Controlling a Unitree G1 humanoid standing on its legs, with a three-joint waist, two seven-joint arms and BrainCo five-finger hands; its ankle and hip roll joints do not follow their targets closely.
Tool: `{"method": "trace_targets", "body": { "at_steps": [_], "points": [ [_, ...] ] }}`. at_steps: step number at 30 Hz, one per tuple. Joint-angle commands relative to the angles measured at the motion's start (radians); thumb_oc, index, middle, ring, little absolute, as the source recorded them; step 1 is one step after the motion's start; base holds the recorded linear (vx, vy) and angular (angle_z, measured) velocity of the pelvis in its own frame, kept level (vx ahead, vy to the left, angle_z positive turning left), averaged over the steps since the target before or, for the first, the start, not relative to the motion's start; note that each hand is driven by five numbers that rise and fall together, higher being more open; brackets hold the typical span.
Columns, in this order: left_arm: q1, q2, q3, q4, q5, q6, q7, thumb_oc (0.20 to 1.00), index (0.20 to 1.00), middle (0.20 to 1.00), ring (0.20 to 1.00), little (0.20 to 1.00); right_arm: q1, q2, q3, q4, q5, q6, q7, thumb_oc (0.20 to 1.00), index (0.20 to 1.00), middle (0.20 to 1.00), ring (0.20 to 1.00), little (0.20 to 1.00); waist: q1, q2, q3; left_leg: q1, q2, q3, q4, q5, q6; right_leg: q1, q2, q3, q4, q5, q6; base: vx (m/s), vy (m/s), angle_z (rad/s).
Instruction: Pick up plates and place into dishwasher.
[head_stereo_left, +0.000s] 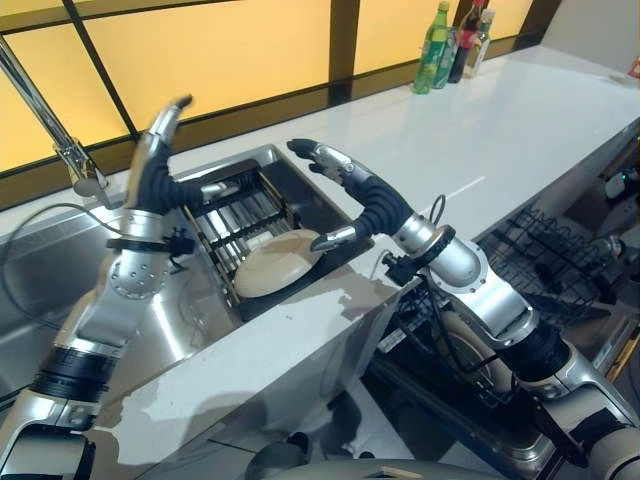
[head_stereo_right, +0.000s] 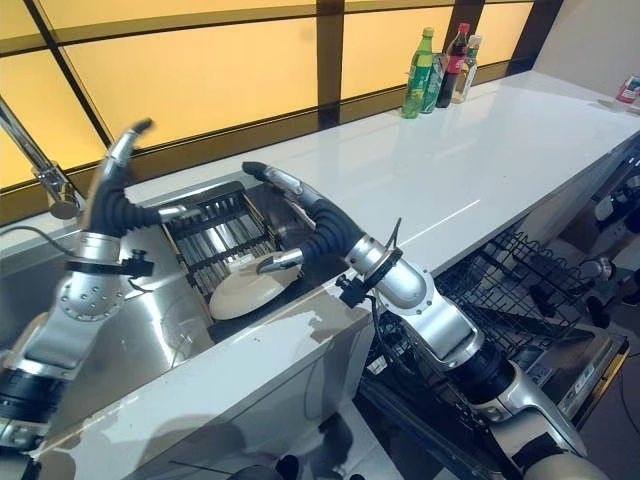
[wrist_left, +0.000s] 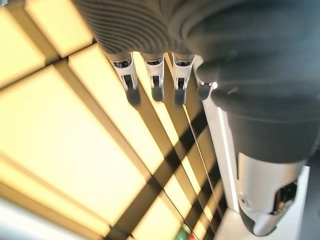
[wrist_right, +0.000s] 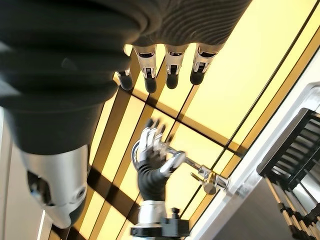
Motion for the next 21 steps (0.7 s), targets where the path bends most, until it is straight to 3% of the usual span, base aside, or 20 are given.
{"method": "trace_targets", "body": {
  "at_steps": [1,6,15,21],
  "points": [
    [0.025,0.043,0.055,0.037,0.05,-0.001,0.03,1.0,1.0,1.0,1.0,1.0,0.025,-0.019,-0.055,-0.046,0.04,-0.04,-0.015,1.0,1.0,1.0,1.0,1.0,-0.004,0.014,-0.059,-0.03,0.006,0.037,-0.05,0.074,0.018,-0.042,-0.014,-0.001,0.13,-0.064,0.037,0.0,0.0,0.0],
    [0.075,0.069,0.057,0.016,0.117,0.016,-0.065,1.0,1.0,1.0,1.0,1.0,0.064,-0.034,-0.084,-0.056,0.044,-0.025,-0.028,1.0,1.0,1.0,1.0,1.0,-0.004,0.02,-0.049,-0.033,0.006,0.035,-0.048,0.075,0.018,-0.047,-0.016,-0.007,0.133,-0.066,0.037,0.02,0.006,0.0],
    [0.133,0.079,-0.034,-0.05,0.152,0.017,-0.285,1.0,1.0,1.0,1.0,1.0,0.132,-0.064,-0.134,-0.053,0.055,-0.008,-0.049,1.0,1.0,1.0,1.0,1.0,-0.009,0.03,-0.015,-0.042,0.008,0.041,-0.041,0.075,0.018,-0.055,-0.024,-0.025,0.133,-0.061,0.04,0.03,0.03,0.01],
    [0.134,0.066,-0.096,-0.014,0.143,0.025,-0.329,1.0,1.0,1.0,1.0,1.0,0.17,-0.088,-0.162,-0.053,0.059,-0.007,-0.046,1.0,1.0,1.0,1.0,1.0,-0.025,0.03,0.007,-0.047,0.012,0.057,-0.034,0.072,0.02,-0.066,-0.033,-0.033,0.136,-0.056,0.045,0.04,0.041,0.02]
  ]
}}
